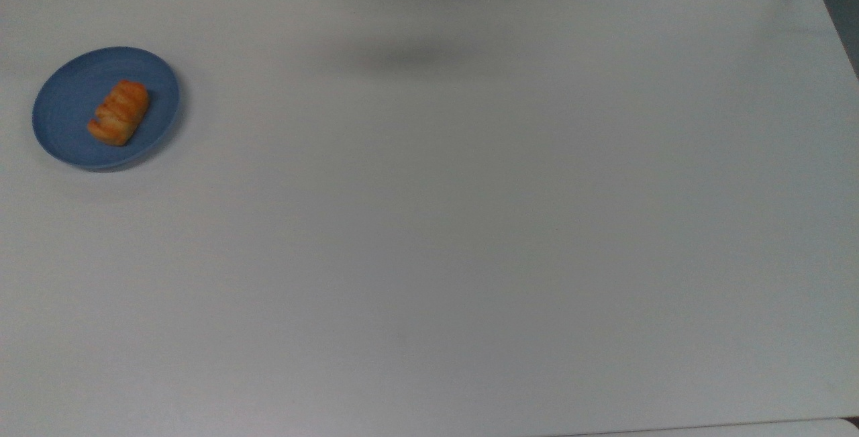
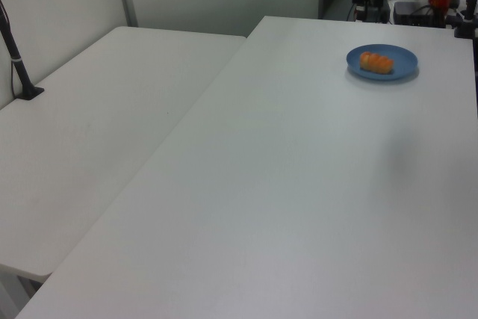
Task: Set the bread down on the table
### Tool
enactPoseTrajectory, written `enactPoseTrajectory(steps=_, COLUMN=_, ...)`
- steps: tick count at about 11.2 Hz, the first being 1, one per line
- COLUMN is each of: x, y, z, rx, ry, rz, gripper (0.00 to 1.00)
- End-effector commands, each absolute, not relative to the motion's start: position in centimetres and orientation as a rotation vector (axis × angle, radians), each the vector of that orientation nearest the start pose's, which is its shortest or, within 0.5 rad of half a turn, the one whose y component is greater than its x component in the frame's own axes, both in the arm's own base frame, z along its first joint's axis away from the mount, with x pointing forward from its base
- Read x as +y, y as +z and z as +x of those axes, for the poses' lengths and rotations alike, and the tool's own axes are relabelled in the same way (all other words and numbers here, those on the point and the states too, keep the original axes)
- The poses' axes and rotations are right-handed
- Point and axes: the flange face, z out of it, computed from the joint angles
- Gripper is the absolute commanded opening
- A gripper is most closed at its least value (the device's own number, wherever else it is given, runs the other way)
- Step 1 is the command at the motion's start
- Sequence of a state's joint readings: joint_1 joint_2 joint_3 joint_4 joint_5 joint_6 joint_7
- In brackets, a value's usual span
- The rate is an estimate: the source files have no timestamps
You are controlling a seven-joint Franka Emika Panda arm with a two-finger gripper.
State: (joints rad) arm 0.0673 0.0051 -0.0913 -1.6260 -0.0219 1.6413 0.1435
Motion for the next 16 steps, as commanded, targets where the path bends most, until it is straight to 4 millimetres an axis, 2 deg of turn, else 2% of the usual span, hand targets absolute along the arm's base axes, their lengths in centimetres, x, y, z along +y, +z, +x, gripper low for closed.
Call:
enactPoseTrajectory(steps=1, x=-2.6, y=61.6, z=56.1, rx=0.279, ry=-0.022, rz=-3.131, gripper=1.00)
enactPoseTrajectory(steps=5, x=-2.3, y=60.7, z=56.6, rx=0.262, ry=-0.010, rz=-3.134, gripper=1.00)
enactPoseTrajectory(steps=8, x=-1.9, y=60.8, z=56.4, rx=0.191, ry=-0.012, rz=-3.139, gripper=1.00)
enactPoseTrajectory(steps=12, x=-2.0, y=60.7, z=56.0, rx=0.183, ry=0.005, rz=-3.139, gripper=1.00)
enactPoseTrajectory(steps=14, x=-3.8, y=60.8, z=55.9, rx=0.164, ry=0.007, rz=-3.140, gripper=1.00)
enactPoseTrajectory(steps=16, x=-7.9, y=60.2, z=55.9, rx=0.116, ry=0.010, rz=-3.146, gripper=1.00)
